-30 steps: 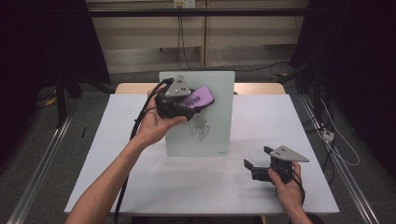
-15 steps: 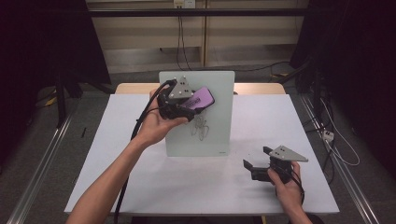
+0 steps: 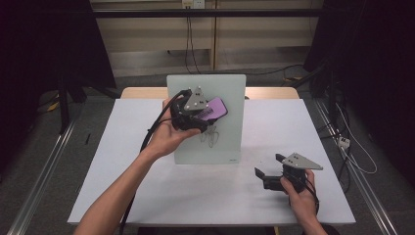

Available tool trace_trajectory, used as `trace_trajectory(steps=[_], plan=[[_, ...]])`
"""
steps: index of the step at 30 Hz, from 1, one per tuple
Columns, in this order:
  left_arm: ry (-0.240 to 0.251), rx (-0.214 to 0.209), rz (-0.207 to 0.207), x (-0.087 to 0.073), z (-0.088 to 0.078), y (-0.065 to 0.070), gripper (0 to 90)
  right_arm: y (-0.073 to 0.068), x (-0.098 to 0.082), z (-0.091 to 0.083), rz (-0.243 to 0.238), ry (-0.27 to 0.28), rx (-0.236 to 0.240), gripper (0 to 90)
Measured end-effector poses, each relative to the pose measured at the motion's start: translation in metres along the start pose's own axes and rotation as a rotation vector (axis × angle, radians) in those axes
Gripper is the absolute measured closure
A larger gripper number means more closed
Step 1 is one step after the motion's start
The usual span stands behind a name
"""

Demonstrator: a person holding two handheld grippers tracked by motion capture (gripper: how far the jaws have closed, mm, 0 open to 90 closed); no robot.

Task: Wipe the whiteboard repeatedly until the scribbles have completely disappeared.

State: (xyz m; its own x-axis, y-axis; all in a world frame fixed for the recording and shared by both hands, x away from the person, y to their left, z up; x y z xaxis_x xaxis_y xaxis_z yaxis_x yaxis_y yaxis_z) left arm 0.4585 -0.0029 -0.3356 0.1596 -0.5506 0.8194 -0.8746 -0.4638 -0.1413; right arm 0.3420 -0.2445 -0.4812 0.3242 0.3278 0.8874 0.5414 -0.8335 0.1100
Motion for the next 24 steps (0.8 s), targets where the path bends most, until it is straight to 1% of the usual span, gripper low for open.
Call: trace_trajectory(steps=[1,7,8,9,10,11,12,14,15,16,18,20,24], plan=[[-0.003,0.000,0.009,-0.001,0.001,0.001,41.1,0.000,0.000,0.000,-0.002,-0.002,0.000,5.6],[-0.032,-0.012,0.022,-0.008,0.008,0.009,41.0,0.000,0.000,0.001,-0.002,-0.003,0.001,5.6],[-0.037,-0.014,0.031,-0.009,0.009,0.010,41.0,0.000,0.000,0.001,-0.002,-0.003,0.000,5.6],[-0.045,-0.015,0.028,-0.011,0.010,0.011,41.0,-0.001,0.000,0.001,0.001,-0.002,0.000,5.6],[-0.037,-0.021,0.024,-0.012,0.012,0.013,41.0,-0.001,0.000,0.001,0.000,-0.002,0.000,5.6],[-0.046,-0.023,0.027,-0.014,0.012,0.014,41.0,-0.001,0.000,0.001,-0.003,-0.003,0.001,5.6],[-0.044,-0.025,0.032,-0.015,0.014,0.015,41.0,-0.001,0.000,0.001,-0.002,-0.003,0.001,5.6],[-0.060,-0.033,0.037,-0.018,0.016,0.017,41.0,0.000,0.000,0.001,-0.002,-0.004,-0.001,5.6],[-0.060,-0.033,0.037,-0.018,0.016,0.017,41.0,0.000,0.000,0.001,-0.002,-0.005,-0.001,5.6],[-0.074,-0.040,0.037,-0.021,0.017,0.019,41.0,-0.001,0.000,0.001,0.000,-0.005,0.000,5.6],[-0.069,-0.044,0.035,-0.020,0.018,0.019,41.0,-0.001,0.000,0.001,-0.002,-0.004,0.002,5.6],[-0.075,-0.048,0.034,-0.020,0.017,0.018,41.1,0.000,0.000,0.001,-0.002,-0.005,-0.001,5.6],[-0.075,-0.039,0.029,-0.017,0.013,0.015,41.1,0.000,0.000,0.001,-0.004,-0.002,0.001,5.6]])
Point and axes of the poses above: each handheld gripper's, and its own axes: z roughly forward along the jaws, x roughly out of its top, y roughly to its right, the point moved 6 cm from there along z, roughly forward along the jaws, and after that the axes turned 12 degrees about -z, right-handed, at the moved point
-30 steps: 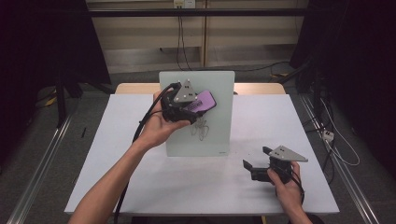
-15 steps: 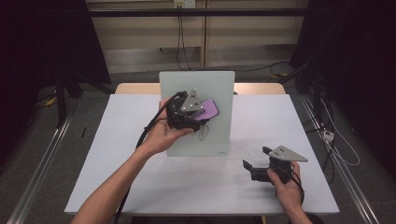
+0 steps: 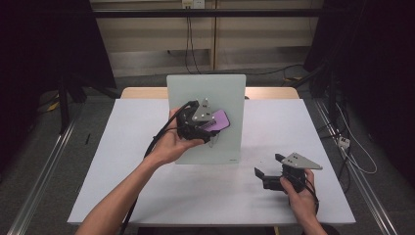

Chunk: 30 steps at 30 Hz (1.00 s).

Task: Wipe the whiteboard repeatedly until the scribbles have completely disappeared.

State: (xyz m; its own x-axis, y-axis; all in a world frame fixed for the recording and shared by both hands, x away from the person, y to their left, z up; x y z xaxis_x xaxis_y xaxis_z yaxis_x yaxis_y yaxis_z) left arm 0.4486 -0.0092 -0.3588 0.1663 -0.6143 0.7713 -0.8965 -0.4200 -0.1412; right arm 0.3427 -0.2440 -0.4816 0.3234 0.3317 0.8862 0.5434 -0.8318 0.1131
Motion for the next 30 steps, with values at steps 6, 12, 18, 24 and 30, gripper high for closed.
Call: trace_trajectory(steps=[6,12,18,24,30], plan=[[0.032,0.032,-0.017,0.007,-0.015,-0.014,41.1,0.000,0.000,0.000,0.001,-0.001,0.001,5.6],[0.074,0.060,-0.045,0.008,-0.031,-0.028,41.1,-0.001,0.000,0.000,0.004,-0.002,0.000,5.6],[0.076,0.070,-0.038,0.002,-0.034,-0.031,41.1,-0.001,0.000,0.001,0.003,-0.003,-0.001,5.6],[0.048,0.049,-0.028,-0.010,-0.027,-0.023,41.0,-0.001,0.000,0.001,0.001,-0.004,0.000,5.6],[0.040,0.048,-0.027,-0.011,-0.025,-0.021,40.9,-0.001,0.000,0.001,-0.002,-0.005,0.001,5.6]])
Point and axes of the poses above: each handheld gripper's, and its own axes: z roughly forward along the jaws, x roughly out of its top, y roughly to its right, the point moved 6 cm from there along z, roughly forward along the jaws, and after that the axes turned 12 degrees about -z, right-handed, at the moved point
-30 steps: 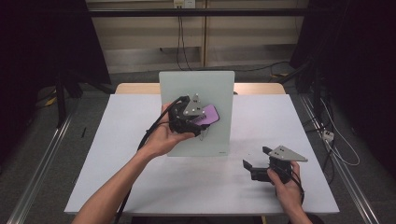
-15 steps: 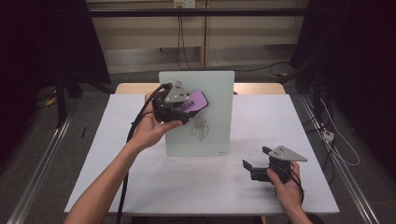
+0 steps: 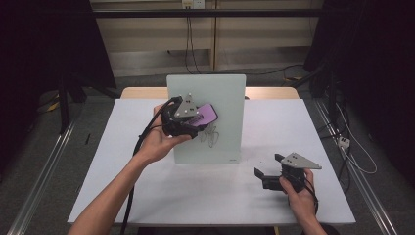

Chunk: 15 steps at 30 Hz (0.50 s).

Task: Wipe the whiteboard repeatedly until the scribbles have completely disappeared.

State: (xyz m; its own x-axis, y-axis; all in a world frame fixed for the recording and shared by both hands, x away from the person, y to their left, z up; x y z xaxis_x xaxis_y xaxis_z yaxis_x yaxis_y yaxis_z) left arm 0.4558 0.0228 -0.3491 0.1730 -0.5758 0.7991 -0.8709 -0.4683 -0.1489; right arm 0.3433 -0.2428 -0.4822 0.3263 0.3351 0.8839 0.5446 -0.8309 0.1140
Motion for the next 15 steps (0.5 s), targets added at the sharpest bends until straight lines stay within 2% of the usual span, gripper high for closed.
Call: trace_trajectory(steps=[2,4,9,14,15], plan=[[-0.003,-0.003,-0.005,0.001,-0.001,-0.001,41.0,0.000,0.000,0.000,0.001,0.001,0.002,5.6],[0.010,0.003,-0.004,0.004,-0.003,-0.003,41.0,0.000,0.000,0.000,-0.001,0.002,0.002,5.6],[0.060,0.032,-0.033,0.016,-0.014,-0.016,41.0,0.000,0.000,0.000,0.000,0.002,0.002,5.7],[0.076,0.036,-0.050,0.010,-0.020,-0.022,40.9,0.001,0.000,-0.001,0.001,0.004,0.000,5.6],[0.059,0.040,-0.044,0.007,-0.021,-0.021,40.9,0.001,0.000,-0.001,0.001,0.003,-0.001,5.6]])
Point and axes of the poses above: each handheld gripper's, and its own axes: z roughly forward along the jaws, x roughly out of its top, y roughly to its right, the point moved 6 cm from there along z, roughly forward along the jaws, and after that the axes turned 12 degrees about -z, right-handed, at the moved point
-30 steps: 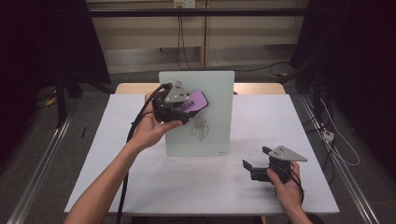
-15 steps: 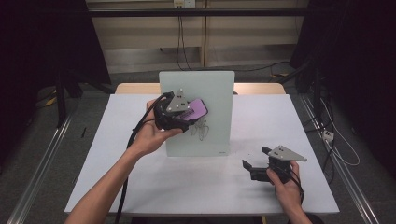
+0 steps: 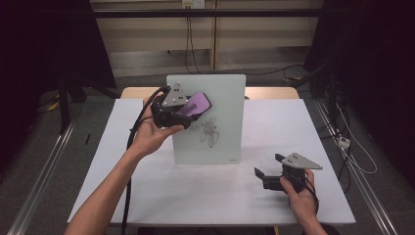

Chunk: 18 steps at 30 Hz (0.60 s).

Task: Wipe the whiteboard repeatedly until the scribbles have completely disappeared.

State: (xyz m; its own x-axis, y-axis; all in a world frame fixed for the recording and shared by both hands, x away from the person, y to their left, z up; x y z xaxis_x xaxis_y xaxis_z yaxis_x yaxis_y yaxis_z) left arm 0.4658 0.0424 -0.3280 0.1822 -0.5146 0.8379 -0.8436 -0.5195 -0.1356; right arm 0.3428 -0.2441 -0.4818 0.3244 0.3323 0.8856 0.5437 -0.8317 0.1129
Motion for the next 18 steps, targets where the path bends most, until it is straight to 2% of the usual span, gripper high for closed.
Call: trace_trajectory(steps=[1,3,7,14,18], plan=[[-0.012,0.003,0.015,-0.003,0.000,0.001,41.0,0.000,0.000,0.000,0.000,0.000,0.000,5.6],[-0.023,0.004,0.021,-0.009,0.002,0.005,40.9,-0.001,0.000,0.000,0.001,-0.001,-0.002,5.6],[-0.038,-0.016,0.018,-0.025,0.006,0.010,40.9,-0.001,0.000,0.000,0.001,-0.001,0.001,5.6],[-0.115,-0.038,0.044,-0.058,0.012,0.025,40.9,-0.001,0.000,0.000,0.002,0.000,0.000,5.5],[-0.145,-0.044,0.047,-0.070,0.014,0.029,40.9,0.000,0.000,0.000,0.007,0.000,-0.004,5.6]])
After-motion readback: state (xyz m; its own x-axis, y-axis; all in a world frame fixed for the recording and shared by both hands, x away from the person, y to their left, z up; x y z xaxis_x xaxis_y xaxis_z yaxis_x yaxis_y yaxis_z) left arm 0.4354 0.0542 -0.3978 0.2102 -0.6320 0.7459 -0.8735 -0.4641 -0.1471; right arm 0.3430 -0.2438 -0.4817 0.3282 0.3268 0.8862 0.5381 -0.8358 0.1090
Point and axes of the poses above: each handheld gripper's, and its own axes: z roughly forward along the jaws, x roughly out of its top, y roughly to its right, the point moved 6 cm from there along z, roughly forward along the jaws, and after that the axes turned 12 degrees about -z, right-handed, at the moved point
